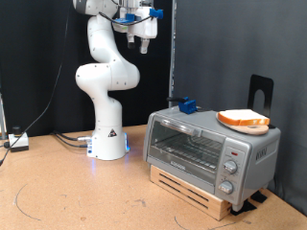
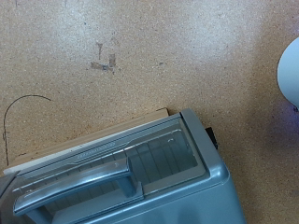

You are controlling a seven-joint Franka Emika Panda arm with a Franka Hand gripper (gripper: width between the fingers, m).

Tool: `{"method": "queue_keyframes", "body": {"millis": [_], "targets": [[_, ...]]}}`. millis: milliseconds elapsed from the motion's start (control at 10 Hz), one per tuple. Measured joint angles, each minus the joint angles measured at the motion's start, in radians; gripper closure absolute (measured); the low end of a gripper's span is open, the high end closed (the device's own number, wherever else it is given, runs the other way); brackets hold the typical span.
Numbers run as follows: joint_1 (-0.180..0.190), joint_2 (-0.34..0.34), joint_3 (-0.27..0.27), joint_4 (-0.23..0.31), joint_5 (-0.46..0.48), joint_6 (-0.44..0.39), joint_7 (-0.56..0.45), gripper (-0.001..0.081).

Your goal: Make a piece of toast with the oven

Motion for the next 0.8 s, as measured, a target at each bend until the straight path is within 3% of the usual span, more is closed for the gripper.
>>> {"method": "queue_keyframes", "body": {"millis": [100, 600, 700, 800], "targets": [[0.002, -0.001, 0.000, 0.000, 0.011, 0.004, -0.028, -0.0001], [0.114, -0.051, -0.028, -0.077, 0.001, 0.152, -0.522, -0.0001], [0.111, -0.051, -0.028, -0.076, 0.008, 0.151, -0.503, -0.0001], [0.125, -0.056, -0.041, -0.085, 0.036, 0.191, -0.586, -0.0001]]}}
